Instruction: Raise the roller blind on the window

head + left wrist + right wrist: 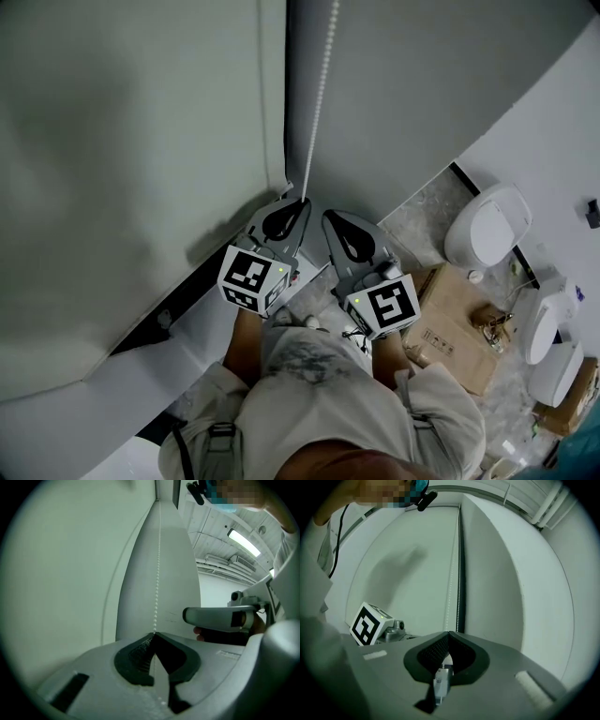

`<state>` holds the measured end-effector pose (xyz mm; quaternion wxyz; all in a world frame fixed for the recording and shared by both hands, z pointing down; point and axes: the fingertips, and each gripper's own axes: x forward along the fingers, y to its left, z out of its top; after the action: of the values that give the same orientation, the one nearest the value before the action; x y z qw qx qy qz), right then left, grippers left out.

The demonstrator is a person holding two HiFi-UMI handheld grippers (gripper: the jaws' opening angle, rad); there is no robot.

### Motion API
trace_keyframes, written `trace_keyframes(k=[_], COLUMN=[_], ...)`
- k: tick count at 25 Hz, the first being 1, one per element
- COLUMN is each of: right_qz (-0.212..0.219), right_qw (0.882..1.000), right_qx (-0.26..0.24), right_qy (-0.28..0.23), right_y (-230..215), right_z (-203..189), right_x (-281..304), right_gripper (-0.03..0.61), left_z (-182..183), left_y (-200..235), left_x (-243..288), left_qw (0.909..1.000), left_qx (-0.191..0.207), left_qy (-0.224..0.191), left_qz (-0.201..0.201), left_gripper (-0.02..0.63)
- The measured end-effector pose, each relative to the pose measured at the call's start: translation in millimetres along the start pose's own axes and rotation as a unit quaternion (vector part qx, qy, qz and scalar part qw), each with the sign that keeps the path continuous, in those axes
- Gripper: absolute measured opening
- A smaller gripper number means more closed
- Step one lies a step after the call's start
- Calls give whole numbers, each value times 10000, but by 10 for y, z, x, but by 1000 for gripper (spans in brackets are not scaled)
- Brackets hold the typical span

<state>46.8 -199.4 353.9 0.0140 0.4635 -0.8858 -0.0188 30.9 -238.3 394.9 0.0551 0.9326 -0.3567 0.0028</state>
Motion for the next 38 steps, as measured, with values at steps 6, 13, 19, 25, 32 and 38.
trace_keyframes(k=[6, 13, 19, 25, 32, 38], right_qz=[378, 635, 831, 949, 1041, 876], right_qw=[9991, 9971, 9948, 9927, 9921, 9921], right_qx=[37, -26, -126, -141, -157, -303], right_qy=[-175, -423, -579, -735, -686, -840], right_y=[135, 225, 310, 350, 380, 390], right_z=[261, 565, 855, 1076, 1114, 1018], right_x=[22, 54, 44, 130, 175, 147], right_gripper=[14, 38, 67, 77, 13, 11], left_z=[-30, -119, -82, -106, -145, -239], left_y=[-69, -169, -275, -311, -351, -330], left_x=[-159, -288, -401, -464, -473, -487], left_qw=[9999, 9999, 9999, 9998, 9997, 9992], left_qx=[-3, -108, -157, -193, -221, -330], left_qy=[70, 63, 22, -7, -37, -70], left_qz=[81, 63, 24, -35, -120, -196], left_gripper=[9, 9, 11, 11, 11, 11])
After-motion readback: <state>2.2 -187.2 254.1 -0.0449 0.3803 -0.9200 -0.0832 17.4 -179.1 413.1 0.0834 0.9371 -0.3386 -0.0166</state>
